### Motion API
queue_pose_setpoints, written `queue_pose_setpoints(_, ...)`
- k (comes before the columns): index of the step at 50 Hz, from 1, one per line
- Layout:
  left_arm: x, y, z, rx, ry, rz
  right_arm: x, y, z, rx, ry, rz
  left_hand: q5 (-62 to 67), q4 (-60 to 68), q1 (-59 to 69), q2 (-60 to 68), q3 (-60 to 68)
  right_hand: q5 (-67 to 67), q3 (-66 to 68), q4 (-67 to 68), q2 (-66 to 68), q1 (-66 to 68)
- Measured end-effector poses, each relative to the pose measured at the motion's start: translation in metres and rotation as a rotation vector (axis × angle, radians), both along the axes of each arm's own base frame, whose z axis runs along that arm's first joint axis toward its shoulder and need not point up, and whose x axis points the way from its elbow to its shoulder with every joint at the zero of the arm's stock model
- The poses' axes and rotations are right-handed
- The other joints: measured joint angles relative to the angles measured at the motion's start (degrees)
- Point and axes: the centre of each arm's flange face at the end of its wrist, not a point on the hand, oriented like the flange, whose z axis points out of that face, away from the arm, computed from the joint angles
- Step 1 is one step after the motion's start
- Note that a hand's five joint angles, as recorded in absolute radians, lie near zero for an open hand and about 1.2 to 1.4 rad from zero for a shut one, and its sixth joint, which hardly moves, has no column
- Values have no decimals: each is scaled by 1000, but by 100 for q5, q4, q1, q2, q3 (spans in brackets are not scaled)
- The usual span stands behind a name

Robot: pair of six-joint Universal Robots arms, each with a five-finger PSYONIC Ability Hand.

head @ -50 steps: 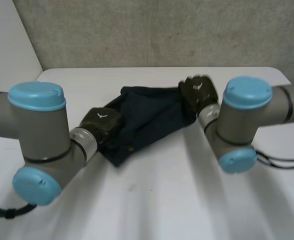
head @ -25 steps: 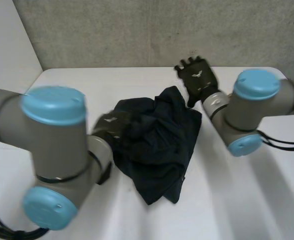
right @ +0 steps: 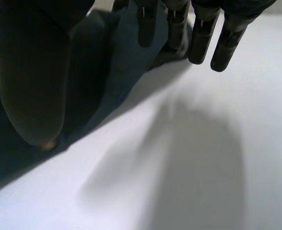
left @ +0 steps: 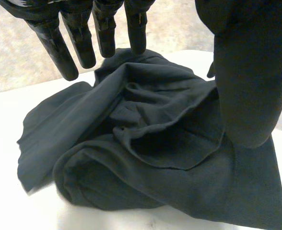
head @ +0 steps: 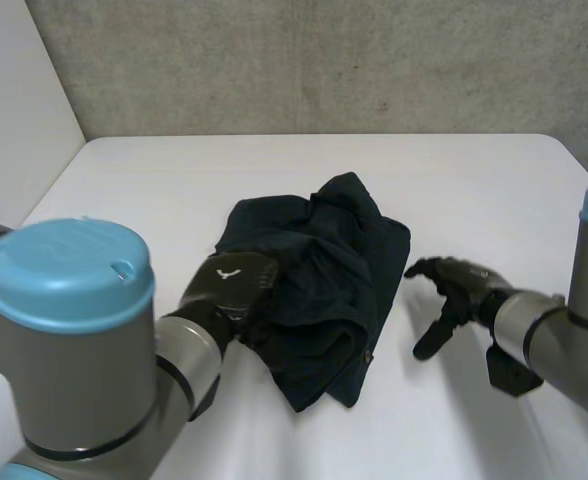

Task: Fold the shorts.

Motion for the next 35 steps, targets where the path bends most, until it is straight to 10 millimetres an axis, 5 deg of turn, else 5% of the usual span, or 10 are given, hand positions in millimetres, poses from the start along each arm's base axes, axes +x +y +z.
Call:
queue_pose_setpoints(14,-37,-2,-30,-241,-161,-162,7,22,-22,24,-80,32,62,29,33,37,25,1,14,0,0,0)
queue_pose_setpoints(20,-43,-5,-39,-264,-201,-178,23,31,-25,27,-120,67,1270,1184,1307,1192,1154,-14,8,-1,0,-13)
queue_pose_setpoints(22,-44,-8,-41,-269,-208,-178,34,35,-26,19,-137,89,3549,3516,3744,3589,3486,-11,13,0,0,-10)
queue_pose_setpoints(24,-44,-9,-41,-272,-207,-176,39,36,-26,14,-144,100,4350,4318,4456,4365,4281,-6,14,0,0,-5)
queue_pose_setpoints(29,-43,-12,-37,-281,-197,-161,55,39,-30,10,-160,114,5115,5278,4913,5267,5195,0,15,0,1,0)
queue_pose_setpoints(33,-39,-18,-31,-292,-190,-128,64,39,-36,13,-157,103,5115,5328,4913,5296,5228,1482,1700,1580,1773,1389)
queue_pose_setpoints(35,-35,-22,-26,-301,-185,-103,68,37,-40,15,-150,88,5115,5328,4913,5296,5228,3270,3664,3638,3801,3007)
